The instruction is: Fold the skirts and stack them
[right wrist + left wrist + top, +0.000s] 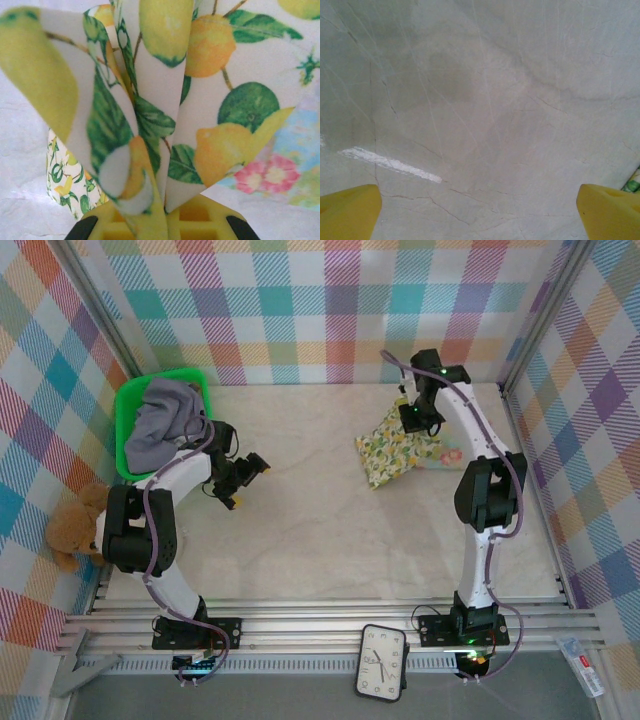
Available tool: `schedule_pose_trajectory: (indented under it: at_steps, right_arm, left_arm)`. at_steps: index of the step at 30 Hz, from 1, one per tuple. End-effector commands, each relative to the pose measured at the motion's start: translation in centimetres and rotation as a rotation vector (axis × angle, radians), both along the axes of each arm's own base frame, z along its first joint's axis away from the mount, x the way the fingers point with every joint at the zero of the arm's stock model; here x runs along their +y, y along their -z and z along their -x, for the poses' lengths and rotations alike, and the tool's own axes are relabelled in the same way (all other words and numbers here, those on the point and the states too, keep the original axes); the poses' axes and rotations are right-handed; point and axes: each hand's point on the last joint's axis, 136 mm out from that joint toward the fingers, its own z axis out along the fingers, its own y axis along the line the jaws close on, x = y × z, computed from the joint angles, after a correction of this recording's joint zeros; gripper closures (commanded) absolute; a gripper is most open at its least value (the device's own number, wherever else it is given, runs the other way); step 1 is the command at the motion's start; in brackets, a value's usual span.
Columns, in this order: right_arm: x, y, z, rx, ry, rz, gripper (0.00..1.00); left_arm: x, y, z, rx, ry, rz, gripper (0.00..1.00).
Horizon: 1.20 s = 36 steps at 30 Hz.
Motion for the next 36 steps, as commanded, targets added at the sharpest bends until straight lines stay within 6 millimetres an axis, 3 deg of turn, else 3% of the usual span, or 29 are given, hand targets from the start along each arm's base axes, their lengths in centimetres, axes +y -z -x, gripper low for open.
schedule_pose_trajectory:
  at_steps: [1, 12, 21, 27, 31, 36]
  right_arm:
    - [-2.4, -0.3, -0.2, 0.035, -0.008, 0.053, 1.0]
    - [-6.1, -3.3, -2.0, -0.027, 0.076, 0.0, 1.0]
    - [-6.3, -5.2, -2.8, -0.07, 0.082, -0.078, 1.0]
    - [-7.8, -6.4, -2.5, -0.089, 0.098, -0.103, 1.0]
    - [-9.4, -5.0, -2.2, -0.051, 0.12, -0.127, 1.0]
    - [-12.3, -0.2, -2.8, 0.012, 0.145, -0.121, 1.0]
  left_arm:
    - [0.2, 0.2, 0.1, 0.022, -0.003, -0.002, 0.0]
    - [0.2, 0.7, 0.4, 0.037, -0.01, -0.001, 0.0]
    - [0.2, 1.0, 0.5, 0.048, -0.009, -0.002, 0.0]
    - [0.3, 1.0, 0.6, 0.049, -0.007, -0.004, 0.0]
    - [0.3, 1.1, 0.7, 0.054, -0.006, -0.004, 0.0]
    - [0.3, 1.2, 0.8, 0.057, -0.006, -0.003, 0.0]
